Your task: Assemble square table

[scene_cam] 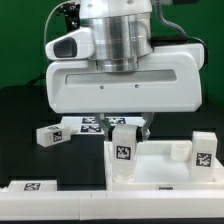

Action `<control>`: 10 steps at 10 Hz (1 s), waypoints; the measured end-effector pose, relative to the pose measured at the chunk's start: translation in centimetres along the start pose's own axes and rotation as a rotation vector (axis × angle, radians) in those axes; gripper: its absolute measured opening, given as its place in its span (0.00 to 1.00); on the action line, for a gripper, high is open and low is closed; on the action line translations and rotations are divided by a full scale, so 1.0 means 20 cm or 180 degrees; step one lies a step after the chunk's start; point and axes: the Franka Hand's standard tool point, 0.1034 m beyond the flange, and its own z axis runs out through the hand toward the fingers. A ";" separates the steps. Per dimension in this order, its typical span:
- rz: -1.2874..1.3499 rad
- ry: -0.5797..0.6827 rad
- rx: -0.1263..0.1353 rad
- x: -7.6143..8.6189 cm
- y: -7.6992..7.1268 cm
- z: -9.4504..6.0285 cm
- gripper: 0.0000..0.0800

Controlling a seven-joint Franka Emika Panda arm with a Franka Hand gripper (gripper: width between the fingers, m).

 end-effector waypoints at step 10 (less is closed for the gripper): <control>0.2923 0.0221 0.0385 0.03 -0.04 0.02 0.42</control>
Offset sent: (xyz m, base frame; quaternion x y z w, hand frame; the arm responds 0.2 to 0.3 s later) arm -0.0030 -0.0012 -0.0064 0.0314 0.0035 0.4476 0.8937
